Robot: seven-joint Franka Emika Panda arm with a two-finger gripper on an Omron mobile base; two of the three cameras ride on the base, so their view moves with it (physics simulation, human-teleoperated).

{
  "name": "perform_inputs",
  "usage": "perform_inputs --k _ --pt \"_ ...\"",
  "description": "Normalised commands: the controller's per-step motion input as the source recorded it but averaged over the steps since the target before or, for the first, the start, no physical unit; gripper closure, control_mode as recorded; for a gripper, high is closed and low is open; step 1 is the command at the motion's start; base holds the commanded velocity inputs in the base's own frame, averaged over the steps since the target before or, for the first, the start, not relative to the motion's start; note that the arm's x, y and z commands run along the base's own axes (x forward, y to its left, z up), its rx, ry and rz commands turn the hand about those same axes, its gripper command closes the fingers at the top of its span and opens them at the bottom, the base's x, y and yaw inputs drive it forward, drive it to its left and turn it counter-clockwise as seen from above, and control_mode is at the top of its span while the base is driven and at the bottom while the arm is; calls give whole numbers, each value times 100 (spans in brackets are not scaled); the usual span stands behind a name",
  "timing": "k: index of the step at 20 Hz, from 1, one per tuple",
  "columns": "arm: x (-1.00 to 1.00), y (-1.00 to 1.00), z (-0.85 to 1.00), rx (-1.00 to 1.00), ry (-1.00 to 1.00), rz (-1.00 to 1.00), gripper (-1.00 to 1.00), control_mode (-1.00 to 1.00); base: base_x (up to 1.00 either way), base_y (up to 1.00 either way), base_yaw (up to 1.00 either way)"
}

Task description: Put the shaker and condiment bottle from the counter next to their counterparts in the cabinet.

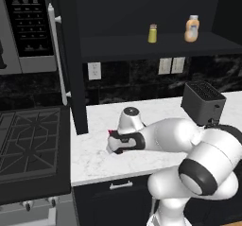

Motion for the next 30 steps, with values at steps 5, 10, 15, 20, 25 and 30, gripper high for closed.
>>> perform_inputs --k 5,10,15,20,25,30 --pt "-26 -12 40 0 -3 0 100 -100 0 0 0" --pt "-18 -31 57 0 0 0 100 -100 0 0 0" --pt "-24 -35 54 0 0 0 100 -100 0 0 0" --pt "-26 -44 57 -1 0 0 100 -100 0 0 0" --pt "-22 -44 61 -1 0 0 100 -100 0 0 0" --pt "-18 -49 66 -2 1 0 100 -100 0 0 0"
